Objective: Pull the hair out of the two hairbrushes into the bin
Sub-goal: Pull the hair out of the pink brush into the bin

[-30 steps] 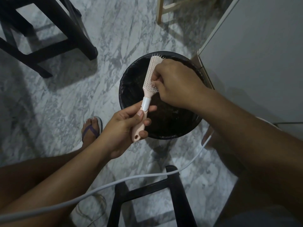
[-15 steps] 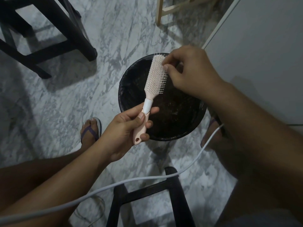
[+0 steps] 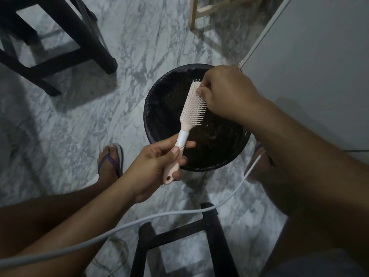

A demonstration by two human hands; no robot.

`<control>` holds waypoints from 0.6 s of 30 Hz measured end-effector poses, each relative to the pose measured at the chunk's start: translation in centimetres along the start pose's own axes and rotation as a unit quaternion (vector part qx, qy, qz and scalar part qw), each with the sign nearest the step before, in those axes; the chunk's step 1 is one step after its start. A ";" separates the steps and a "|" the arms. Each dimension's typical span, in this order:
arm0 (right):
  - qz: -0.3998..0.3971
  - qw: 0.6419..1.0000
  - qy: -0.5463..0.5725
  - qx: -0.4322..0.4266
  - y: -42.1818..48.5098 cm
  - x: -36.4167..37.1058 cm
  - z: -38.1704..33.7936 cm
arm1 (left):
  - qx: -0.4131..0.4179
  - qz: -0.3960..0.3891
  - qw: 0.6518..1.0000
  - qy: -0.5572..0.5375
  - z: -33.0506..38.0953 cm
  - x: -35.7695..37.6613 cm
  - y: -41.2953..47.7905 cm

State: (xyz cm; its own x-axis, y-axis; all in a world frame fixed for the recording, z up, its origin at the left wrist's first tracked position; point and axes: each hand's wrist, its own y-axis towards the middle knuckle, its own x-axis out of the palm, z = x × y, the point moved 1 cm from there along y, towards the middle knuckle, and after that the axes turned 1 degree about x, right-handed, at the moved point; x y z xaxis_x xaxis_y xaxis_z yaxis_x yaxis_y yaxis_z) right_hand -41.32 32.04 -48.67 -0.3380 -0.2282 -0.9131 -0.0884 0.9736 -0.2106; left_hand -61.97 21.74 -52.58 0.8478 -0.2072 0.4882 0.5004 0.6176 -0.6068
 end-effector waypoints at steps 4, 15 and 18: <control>-0.035 0.965 0.242 0.093 0.4 -0.7 1.0 | -0.008 -0.002 0.999 -0.050 0.0 0.1 0.1; 0.014 0.994 0.097 -0.047 -0.1 -0.3 0.7 | -0.005 0.013 0.999 -0.052 0.6 0.2 0.4; 0.023 0.997 0.053 -0.045 0.0 -0.1 0.2 | -0.003 0.009 0.999 -0.039 0.4 0.2 0.2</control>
State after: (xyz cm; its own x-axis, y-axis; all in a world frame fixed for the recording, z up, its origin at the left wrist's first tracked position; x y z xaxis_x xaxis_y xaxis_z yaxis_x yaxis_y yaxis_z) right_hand -41.13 32.02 -48.65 -0.4398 -0.1881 -0.8782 -0.1527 0.9793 -0.1332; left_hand -61.78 22.13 -52.30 0.8410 -0.1359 0.5236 0.4856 0.6163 -0.6200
